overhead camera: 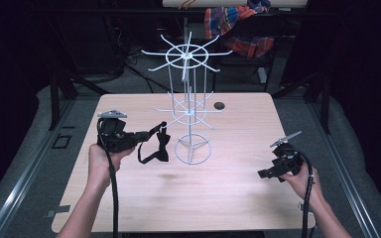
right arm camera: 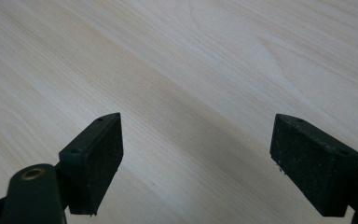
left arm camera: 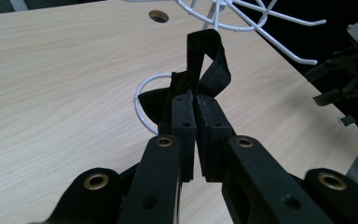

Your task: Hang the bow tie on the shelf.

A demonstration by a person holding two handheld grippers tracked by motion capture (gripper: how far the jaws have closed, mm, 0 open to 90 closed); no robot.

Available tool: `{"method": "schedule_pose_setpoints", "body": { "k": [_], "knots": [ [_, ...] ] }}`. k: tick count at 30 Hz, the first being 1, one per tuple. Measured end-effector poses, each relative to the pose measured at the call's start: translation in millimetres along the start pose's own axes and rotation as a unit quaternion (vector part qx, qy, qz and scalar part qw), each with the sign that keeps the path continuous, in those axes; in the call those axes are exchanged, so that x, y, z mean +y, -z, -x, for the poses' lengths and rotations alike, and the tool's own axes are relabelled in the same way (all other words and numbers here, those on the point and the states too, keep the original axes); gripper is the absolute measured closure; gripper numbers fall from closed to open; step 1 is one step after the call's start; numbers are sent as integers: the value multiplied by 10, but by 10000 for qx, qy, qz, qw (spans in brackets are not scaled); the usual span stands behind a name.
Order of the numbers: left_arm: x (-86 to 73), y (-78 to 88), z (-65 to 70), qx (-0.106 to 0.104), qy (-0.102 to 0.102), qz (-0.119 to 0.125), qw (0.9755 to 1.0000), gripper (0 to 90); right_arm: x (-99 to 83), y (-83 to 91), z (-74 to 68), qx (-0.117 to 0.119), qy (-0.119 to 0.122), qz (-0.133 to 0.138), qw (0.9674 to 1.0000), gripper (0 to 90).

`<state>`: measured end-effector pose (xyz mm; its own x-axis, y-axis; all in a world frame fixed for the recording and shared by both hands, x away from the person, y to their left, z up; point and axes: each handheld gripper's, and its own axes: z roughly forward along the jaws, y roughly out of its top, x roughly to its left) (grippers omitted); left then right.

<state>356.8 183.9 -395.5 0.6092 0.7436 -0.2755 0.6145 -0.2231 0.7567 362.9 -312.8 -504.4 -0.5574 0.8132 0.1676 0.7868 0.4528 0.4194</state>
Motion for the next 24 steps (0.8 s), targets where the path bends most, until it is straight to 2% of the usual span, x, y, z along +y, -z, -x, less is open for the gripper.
{"method": "schedule_pose_setpoints", "body": {
  "k": [9, 12, 14, 19, 24],
  "knots": [
    [52, -72, 115, -47, -157, -62, 9998, 864, 1, -1, -14, -3, 4, 26, 10000, 170],
    [54, -88, 133, -37, -200, -71, 9998, 864, -6, -13, -16, 17, -66, 108, 9999, 170],
    [49, -127, 164, 15, -310, -136, 9994, 864, 0, -9, -7, 15, -17, -19, 10000, 169],
    [24, -228, 214, 23, -396, -254, 9989, 864, -2, -2, -19, -13, -1, 49, 10000, 170],
    [-2, -331, 187, 53, -398, -352, 9986, 864, -5, -13, -8, -11, -28, 9, 10000, 170]
  ]
}}
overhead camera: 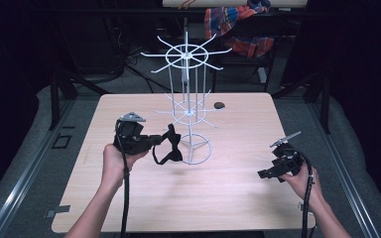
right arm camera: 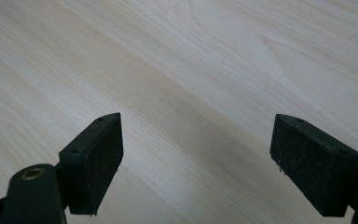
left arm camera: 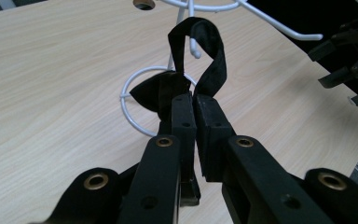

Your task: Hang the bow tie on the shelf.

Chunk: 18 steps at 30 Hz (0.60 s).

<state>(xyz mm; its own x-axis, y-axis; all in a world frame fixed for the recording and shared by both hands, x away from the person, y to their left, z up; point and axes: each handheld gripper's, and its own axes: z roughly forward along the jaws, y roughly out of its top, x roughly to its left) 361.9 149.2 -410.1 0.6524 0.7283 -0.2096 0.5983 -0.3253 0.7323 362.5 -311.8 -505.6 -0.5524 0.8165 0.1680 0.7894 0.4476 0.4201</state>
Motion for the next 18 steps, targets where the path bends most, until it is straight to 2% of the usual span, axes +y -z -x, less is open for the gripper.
{"method": "schedule_pose_setpoints", "body": {
  "k": [4, 6, 11, 18],
  "knots": [
    [-16, -54, -21, -25, -73, 13, 10000, 864, 1, 0, -2, 3, 14, 14, 10000, 170],
    [-30, -95, -33, -5, -189, 65, 9998, 863, 1, -1, -2, 9, 8, 15, 10000, 170],
    [-49, -129, -65, -11, -144, 133, 9998, 864, 2, -2, -13, 19, 11, -13, 10000, 170],
    [-54, -190, -109, -139, -148, 243, 9995, 864, 6, -25, -10, 5, -2, -90, 10000, 169]
  ]
}}
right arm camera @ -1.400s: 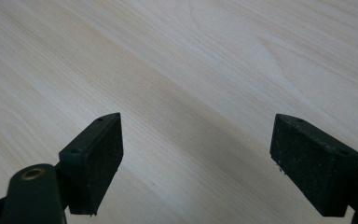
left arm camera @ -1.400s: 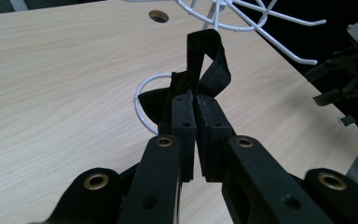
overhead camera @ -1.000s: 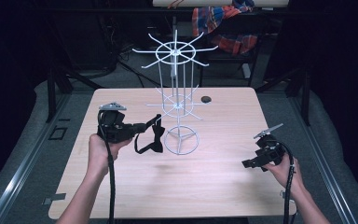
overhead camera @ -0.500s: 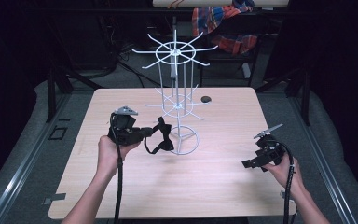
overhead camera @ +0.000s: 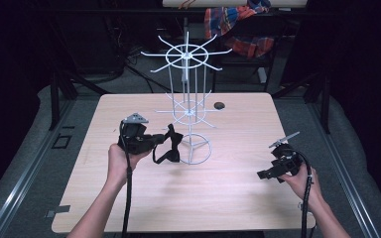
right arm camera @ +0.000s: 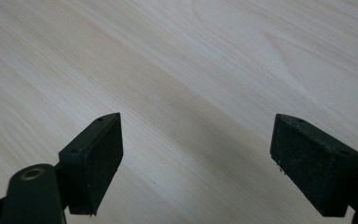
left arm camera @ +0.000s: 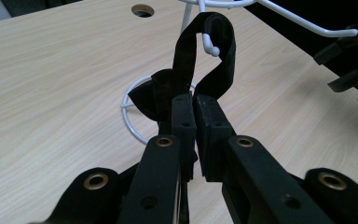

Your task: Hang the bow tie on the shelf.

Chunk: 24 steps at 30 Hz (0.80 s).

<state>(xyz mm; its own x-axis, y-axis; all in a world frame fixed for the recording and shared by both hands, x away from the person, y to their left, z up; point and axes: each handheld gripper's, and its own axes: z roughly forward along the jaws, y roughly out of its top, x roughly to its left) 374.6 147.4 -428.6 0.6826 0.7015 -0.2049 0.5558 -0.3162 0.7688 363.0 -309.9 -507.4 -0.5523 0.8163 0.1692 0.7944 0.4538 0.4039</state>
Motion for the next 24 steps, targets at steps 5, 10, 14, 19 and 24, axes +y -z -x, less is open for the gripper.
{"method": "schedule_pose_setpoints", "body": {
  "k": [5, 10, 14, 19, 24],
  "knots": [
    [-9, -57, -14, 100, 38, 123, 9999, 863, 4, 2, 2, 2, 46, -38, 10000, 169],
    [-12, -87, -10, 165, 51, 263, 9995, 863, 9, -5, -1, 31, 53, -45, 10000, 169],
    [-13, -137, -25, 166, 89, 266, 9995, 863, 9, -18, -5, 13, 45, -8, 10000, 169],
    [-14, -164, -46, 193, 152, 348, 9991, 863, 14, -25, 5, 42, 47, -52, 10000, 169],
    [-8, -191, -44, 243, 190, 430, 9986, 863, 19, -27, 3, 63, 73, -82, 9999, 169]
  ]
}}
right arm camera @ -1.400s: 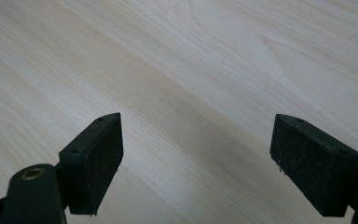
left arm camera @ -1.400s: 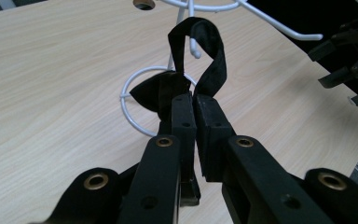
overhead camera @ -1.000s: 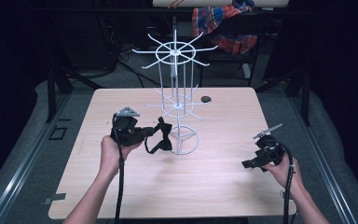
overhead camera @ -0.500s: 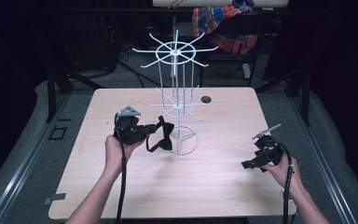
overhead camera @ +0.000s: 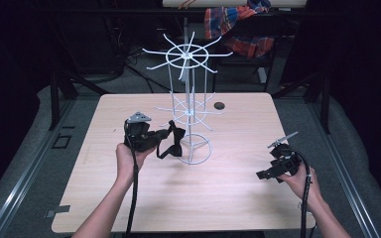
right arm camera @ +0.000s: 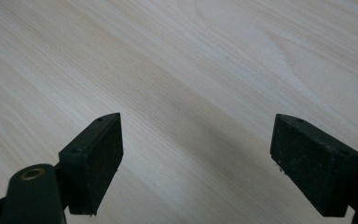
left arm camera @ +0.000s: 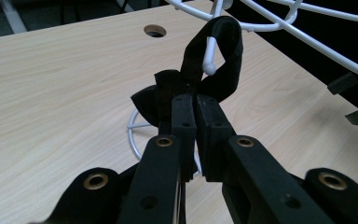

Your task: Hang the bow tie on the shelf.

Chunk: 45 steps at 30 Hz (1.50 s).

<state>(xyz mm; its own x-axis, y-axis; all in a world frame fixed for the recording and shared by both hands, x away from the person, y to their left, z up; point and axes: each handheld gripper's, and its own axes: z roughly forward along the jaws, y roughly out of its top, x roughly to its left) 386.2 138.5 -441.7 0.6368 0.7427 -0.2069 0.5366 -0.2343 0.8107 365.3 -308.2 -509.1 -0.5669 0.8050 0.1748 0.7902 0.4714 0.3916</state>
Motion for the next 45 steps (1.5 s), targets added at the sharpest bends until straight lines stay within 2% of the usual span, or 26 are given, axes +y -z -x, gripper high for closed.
{"method": "schedule_pose_setpoints", "body": {
  "k": [11, 20, 25, 31, 32, 35, 36, 37, 39, 41, 42, 45],
  "knots": [
    [12, -4, 25, 17, -63, 61, 10000, 863, -1, -4, -5, -32, 24, -51, 10000, 168],
    [-9, -20, 6, -36, 21, 23, 10000, 859, -3, -6, -15, -24, 23, 25, 10000, 167],
    [-10, -14, 16, -73, 12, 9, 10000, 838, 1, 12, -22, -73, 95, -32, 9999, 168],
    [-14, 3, 8, -141, 51, -6, 9999, 738, 1, -6, -23, -72, 93, -20, 9999, 168],
    [-15, 12, 7, -209, 71, -16, 9998, 726, 2, -5, -20, -58, 110, -50, 9999, 168],
    [-15, 19, 7, -216, 96, -38, 9997, 643, 0, -3, -23, -56, 101, -27, 9999, 168],
    [-17, 21, 4, -185, 120, -27, 9998, 643, 0, -3, -23, -56, 101, -27, 9999, 168],
    [-23, 26, -9, -192, 174, -40, 9997, 571, 0, -3, -23, -59, 103, -32, 9999, 168],
    [-27, 38, -19, -153, 251, -71, 9995, 500, -2, -12, -27, -36, 64, -27, 10000, 167],
    [-28, 64, -37, -100, 221, -135, 9996, 409, -4, -18, -31, -64, 34, -5, 10000, 166],
    [-31, 82, -44, -145, 253, -176, 9994, 394, -6, -10, -28, -15, 35, -38, 10000, 165],
    [-49, 160, -48, -83, 215, -201, 9995, 337, -7, -1, -29, -46, 60, -62, 10000, 164]
  ]
}}
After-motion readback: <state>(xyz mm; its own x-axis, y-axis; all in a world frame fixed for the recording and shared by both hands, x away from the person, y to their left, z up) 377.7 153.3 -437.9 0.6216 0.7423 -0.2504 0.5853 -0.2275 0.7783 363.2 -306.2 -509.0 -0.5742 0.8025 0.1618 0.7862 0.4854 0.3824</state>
